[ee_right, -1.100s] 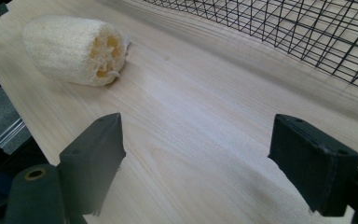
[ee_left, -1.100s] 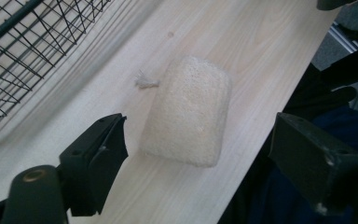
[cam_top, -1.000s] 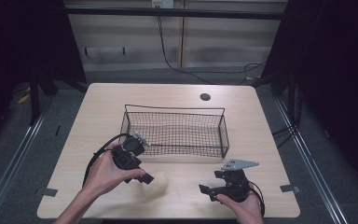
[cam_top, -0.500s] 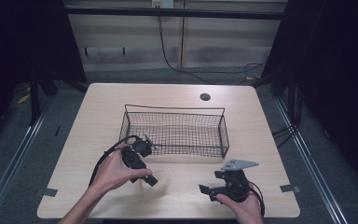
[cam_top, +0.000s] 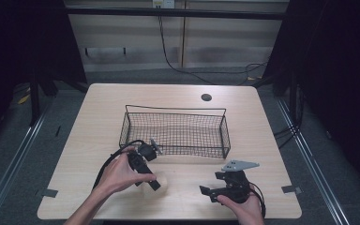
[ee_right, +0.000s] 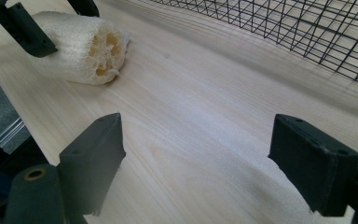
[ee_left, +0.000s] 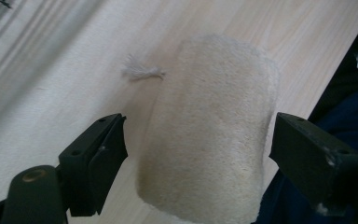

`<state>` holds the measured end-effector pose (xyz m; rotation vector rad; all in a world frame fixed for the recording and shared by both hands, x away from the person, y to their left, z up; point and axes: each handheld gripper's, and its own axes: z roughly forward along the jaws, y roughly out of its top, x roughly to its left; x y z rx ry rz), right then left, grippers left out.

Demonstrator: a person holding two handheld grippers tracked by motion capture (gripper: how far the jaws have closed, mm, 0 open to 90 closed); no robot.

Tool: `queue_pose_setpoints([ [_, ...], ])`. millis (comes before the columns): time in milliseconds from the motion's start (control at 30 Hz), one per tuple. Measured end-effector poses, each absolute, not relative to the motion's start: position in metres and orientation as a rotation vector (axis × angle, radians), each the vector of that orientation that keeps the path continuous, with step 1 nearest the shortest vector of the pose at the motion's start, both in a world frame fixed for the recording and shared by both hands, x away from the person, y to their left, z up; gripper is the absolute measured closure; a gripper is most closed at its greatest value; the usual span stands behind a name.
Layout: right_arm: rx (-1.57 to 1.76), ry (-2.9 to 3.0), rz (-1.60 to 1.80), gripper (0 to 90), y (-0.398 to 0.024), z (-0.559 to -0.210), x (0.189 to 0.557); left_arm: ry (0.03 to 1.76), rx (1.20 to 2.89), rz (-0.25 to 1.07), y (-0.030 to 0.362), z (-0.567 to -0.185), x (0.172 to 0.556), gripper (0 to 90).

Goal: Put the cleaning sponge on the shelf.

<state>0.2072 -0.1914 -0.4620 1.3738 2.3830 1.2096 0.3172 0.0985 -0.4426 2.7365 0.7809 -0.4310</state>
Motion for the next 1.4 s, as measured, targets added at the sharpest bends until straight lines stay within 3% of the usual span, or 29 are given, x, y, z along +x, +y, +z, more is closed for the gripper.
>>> queue_pose_setpoints([
  [600, 1.379, 2.384, 1.208, 17.2, -0.191, -0.462, 0.207, 0.738, 2.765, -0.469, 0.087, -0.457, 0.314, 23.2],
  [1400, 1.381, 2.392, 1.205, 17.2, -0.190, -0.463, 0.207, 0.764, 2.748, -0.425, 0.097, -0.437, 0.314, 24.8],
])
